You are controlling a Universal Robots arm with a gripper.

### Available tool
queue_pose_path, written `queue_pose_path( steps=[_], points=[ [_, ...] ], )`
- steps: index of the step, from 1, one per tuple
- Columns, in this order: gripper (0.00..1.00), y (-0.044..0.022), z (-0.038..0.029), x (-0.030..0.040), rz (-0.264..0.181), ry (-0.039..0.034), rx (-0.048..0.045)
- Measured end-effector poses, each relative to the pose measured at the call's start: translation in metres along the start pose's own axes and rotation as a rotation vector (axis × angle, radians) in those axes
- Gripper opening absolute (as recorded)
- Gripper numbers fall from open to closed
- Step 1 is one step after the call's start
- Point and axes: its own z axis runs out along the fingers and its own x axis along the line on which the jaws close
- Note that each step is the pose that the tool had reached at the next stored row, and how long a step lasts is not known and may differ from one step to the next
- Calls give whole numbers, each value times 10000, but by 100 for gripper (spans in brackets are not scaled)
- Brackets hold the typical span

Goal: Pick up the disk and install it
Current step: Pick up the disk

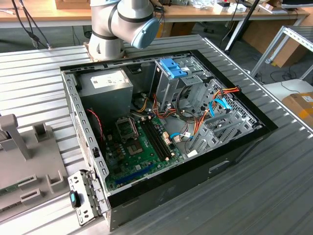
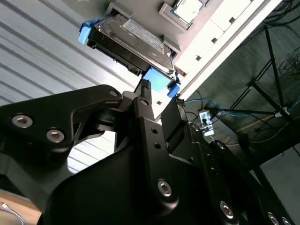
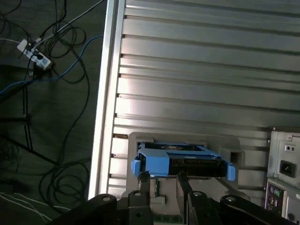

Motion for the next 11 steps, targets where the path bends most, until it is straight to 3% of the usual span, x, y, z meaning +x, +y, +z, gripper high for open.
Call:
queue_pose_path(
  steps=[8, 11],
  points=[
    [36, -1, 11, 0, -1977, 82, -47],
    [36, -1, 19, 0, -3317, 137, -79]
  ],
)
